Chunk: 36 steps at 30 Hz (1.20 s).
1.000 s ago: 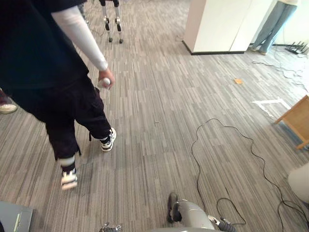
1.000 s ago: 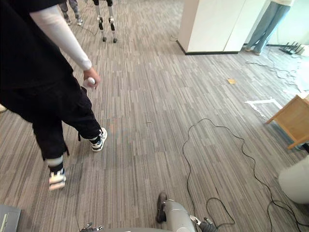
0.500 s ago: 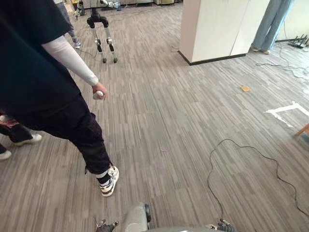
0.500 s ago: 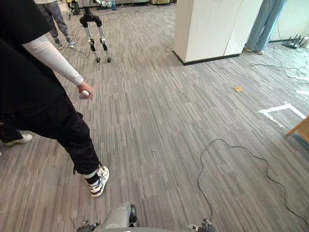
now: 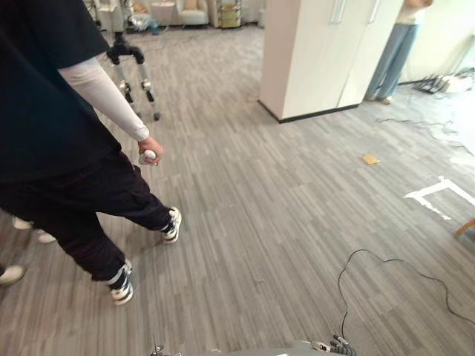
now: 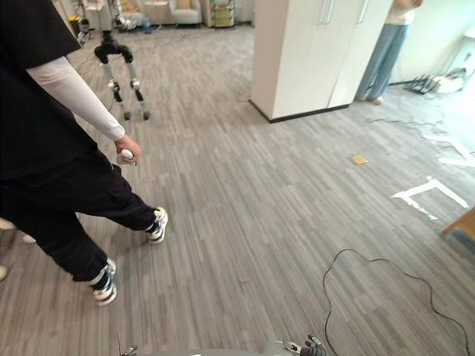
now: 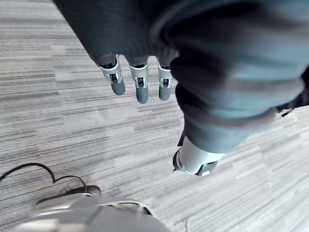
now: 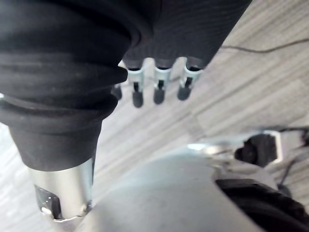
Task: Organize washtable
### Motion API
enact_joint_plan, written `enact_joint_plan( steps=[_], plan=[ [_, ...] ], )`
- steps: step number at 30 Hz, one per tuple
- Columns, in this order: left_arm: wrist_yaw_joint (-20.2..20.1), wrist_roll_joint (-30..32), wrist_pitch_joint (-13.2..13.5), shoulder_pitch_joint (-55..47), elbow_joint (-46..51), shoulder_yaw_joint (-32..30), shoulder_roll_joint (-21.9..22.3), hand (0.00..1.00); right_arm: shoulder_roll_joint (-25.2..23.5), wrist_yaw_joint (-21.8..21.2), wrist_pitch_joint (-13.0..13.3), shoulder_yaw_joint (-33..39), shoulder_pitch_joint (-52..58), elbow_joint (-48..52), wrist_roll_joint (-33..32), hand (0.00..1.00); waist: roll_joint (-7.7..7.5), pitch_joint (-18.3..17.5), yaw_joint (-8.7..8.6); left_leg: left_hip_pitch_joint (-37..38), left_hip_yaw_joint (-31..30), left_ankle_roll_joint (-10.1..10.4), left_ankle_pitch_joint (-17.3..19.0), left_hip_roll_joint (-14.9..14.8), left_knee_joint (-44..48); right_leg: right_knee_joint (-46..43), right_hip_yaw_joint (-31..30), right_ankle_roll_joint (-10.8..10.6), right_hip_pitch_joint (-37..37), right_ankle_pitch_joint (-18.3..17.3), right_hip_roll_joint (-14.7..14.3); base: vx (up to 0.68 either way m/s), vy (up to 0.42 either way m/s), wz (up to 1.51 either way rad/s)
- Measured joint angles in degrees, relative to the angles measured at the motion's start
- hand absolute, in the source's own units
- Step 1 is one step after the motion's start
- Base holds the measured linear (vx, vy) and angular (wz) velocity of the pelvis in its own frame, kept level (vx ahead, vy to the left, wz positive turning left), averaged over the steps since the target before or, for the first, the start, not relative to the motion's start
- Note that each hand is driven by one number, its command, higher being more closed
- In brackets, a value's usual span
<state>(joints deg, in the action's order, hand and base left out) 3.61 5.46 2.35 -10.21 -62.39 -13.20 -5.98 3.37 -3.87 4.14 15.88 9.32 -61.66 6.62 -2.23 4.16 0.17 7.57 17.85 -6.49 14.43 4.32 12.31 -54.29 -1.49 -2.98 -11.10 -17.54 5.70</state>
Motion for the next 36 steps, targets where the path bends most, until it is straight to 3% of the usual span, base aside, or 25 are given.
enact_joint_plan(
  steps=[3, 5, 6, 7, 8, 9, 10, 11, 12, 13, 14, 17, 19, 20, 26, 27, 31, 36],
  plan=[
    [0.13, 0.28, 0.07, 0.56, 0.0, -3.77, 1.32, 0.0, -0.08, -0.09, -0.04, 0.11, 0.05, 0.17, -0.04, 0.0, 0.43, 0.19, -0.11, 3.03, -0.73, 1.55, 0.89, -1.57, -1.81, 16.95, -0.03, 0.84, -3.43, 0.16, -2.14, 0.21, -0.027, 0.15],
    [0.06, 0.34, 0.18, 0.27, 0.1, -6.04, 1.95, 0.0, -0.17, -0.12, -0.11, -0.14, 0.33, 0.21, 0.0, 0.0, 0.48, 0.15, 0.3, 4.61, -1.33, 3.14, 1.87, -2.9, -2.42, 28.44, -0.39, 1.28, -3.89, 4.92, -2.94, 0.25, -0.078, 0.18],
    [0.09, 0.38, 0.31, 0.2, 0.33, -8.03, 2.46, 0.0, -0.3, -0.05, -0.07, -0.16, 0.65, 0.38, -0.03, 0.0, 0.32, 0.14, 0.45, 5.97, -2.27, 5.02, 2.97, -3.55, -2.41, 31.78, -0.06, 1.24, -4.02, 10.46, -2.84, 0.29, -0.137, 0.22],
    [0.07, 0.58, 0.3, 0.19, 0.61, -8.57, 2.69, 0.0, -0.31, -0.01, -0.08, -0.19, 0.69, 0.49, -0.02, 0.0, 0.3, 0.12, 0.4, 6.51, -2.71, 5.85, 3.44, -3.91, -2.41, 31.36, 0.43, 1.22, -3.79, 11.64, -2.76, 0.4, -0.226, 0.36],
    [0.09, 1.56, 0.28, -0.29, 1.45, -10.2, 3.58, 0.0, -0.03, -0.04, -0.21, -0.71, 1.03, 1.36, 0.0, 0.0, 0.84, 0.01, 0.31, 7.65, -3.43, 8.47, 4.77, -5.46, -1.61, 30.02, 2.24, 1.42, -3.25, 12.62, -3.51, 0.33, -0.206, 0.36],
    [0.05, 1.94, 0.32, -1.06, 1.8, -11.03, 4.04, 0.0, 0.16, -0.07, -0.27, -1.36, 1.25, 2.15, 0.11, 0.0, 1.04, -0.05, 0.51, 7.7, -4.12, 9.63, 5.33, -6.25, 0.5, 29.51, 2.83, 1.33, -2.79, 12.54, -3.72, 0.44, -0.288, 0.39],
    [-0.2, 1.96, 0.28, -0.92, 2.55, -12.92, 4.36, 0.0, 0.29, 0.02, -0.39, -2.76, 1.23, 2.4, 0.29, 0.0, 0.47, 0.01, 0.69, 3.33, -5.26, 10.05, 5.36, -8.43, 11.75, 28.03, 3.81, 1.76, -2.04, 10.78, -4.7, 0.42, -0.333, 0.31],
    [-0.23, 1.94, 0.15, -1.04, 3.8, -14.22, 5.39, 0.0, 0.88, 0.06, -0.44, -3.98, 1.5, 2.57, 0.24, 0.0, 1.04, 0.02, 0.77, -3.72, -6.92, 11.72, 3.18, -11.29, 26.77, 28.11, 4.53, 3.0, -0.82, 9.3, -5.34, 0.41, -0.321, 0.17],
    [-0.23, 1.93, 0.1, -1.05, 4.03, -14.55, 5.85, 0.0, 1.38, 0.02, -0.42, -4.65, 1.54, 2.61, 0.23, 0.0, 1.19, -0.16, 1.06, -6.9, -7.44, 11.51, 0.72, -12.82, 33.27, 28.21, 4.64, 3.61, -0.03, 8.73, -6.05, 0.45, -0.326, -0.13],
    [-0.25, 1.93, -0.09, -1.25, 4.06, -14.36, 6.1, 0.0, 2.31, 0.05, -0.53, -5.04, 1.39, 2.69, 0.2, 0.0, 2.15, 0.19, 1.55, -11.71, -7.71, 10.7, -0.17, -16.62, 42.74, 29.26, 4.59, 4.77, 1.97, 7.8, -7.86, 0.37, -0.208, -0.25],
    [-0.2, 1.92, -0.17, -1.1, 4.03, -14.25, 6.69, 0.0, 2.31, 0.1, -0.6, -4.52, 1.21, 2.47, 0.09, 0.0, 2.72, 0.48, 1.59, -12.31, -7.7, 10.34, 0.04, -17.13, 42.72, 29.94, 4.6, 4.94, 3.4, 7.69, -8.06, 0.44, -0.222, -0.27],
    [-0.1, 1.76, -0.31, -1.18, 4.02, -12.13, 6.11, 0.0, 2.19, 0.14, -0.65, -3.41, 0.96, 1.43, 0.13, 0.0, 2.0, 0.93, 2.09, -12.75, -6.62, 10.61, 1.28, -15.99, 30.51, 34.71, 2.73, 5.04, 8.98, 7.71, -7.4, 0.28, -0.102, -0.22],
    [0.2, 1.72, -0.02, -1.13, 3.85, -10.93, 5.9, 0.0, 2.32, 0.12, -0.61, -2.98, 0.34, -0.07, 0.17, 0.0, 2.07, 0.79, 2.1, -10.97, -6.86, 11.49, 0.82, -13.99, 15.55, 36.1, 1.61, 4.57, 9.99, 7.47, -6.58, 0.16, 0.03, -0.29],
    [0.19, 1.69, 0.12, -0.87, 3.19, -10.63, 6.0, 0.0, 2.79, 0.07, -0.62, -2.64, -0.23, -0.89, 0.13, 0.0, 2.84, 0.77, 2.2, -10.58, -7.82, 11.63, -3.79, -13.38, 6.5, 36.17, 0.61, 3.92, 9.75, 7.04, -7.04, 0.17, 0.092, -0.39],
    [0.07, 1.7, 0.2, -0.31, -1.07, -7.66, 2.81, 0.0, 1.39, 0.18, -0.56, -2.24, -0.13, -3.94, 0.21, 0.0, 0.83, -0.65, 1.05, -3.82, -6.76, 9.62, -5.7, -7.99, -2.63, 43.33, -1.01, 0.62, 15.17, 8.09, -2.96, 0.22, 0.159, -0.06],
    [0.07, 1.89, 0.34, 0.07, -2.46, -2.57, 0.95, 0.0, 1.59, 0.24, -0.17, -4.74, -0.41, -4.4, 0.16, 0.0, -0.3, 1.03, 0.72, 2.44, -8.42, 7.91, -9.82, -4.75, -13.13, 47.25, -1.53, -0.77, 17.76, 9.48, -1.53, 0.06, 0.054, -0.04],
    [0.07, 1.9, 0.34, 0.05, -2.45, -2.57, 0.95, 0.0, 1.61, 0.24, -0.17, -4.74, -0.41, -4.41, 0.16, 0.0, -0.35, 1.01, 0.69, 2.06, -8.41, 7.91, -9.82, -4.74, -13.03, 47.23, -1.57, -0.77, 17.43, 9.48, -1.51, 0.0, 0.0, 0.0],
    [0.19, 2.09, 0.46, 0.3, -2.41, 0.06, 0.22, 0.0, 1.78, 0.47, -0.07, -5.06, -0.8, -4.46, 0.13, 0.0, -0.07, -0.39, 0.69, -4.05, -8.3, 7.87, -9.85, -4.92, -11.26, 46.62, -1.96, -0.9, 11.81, 10.14, -1.51, 0.0, -0.003, -0.01]
  ],
)
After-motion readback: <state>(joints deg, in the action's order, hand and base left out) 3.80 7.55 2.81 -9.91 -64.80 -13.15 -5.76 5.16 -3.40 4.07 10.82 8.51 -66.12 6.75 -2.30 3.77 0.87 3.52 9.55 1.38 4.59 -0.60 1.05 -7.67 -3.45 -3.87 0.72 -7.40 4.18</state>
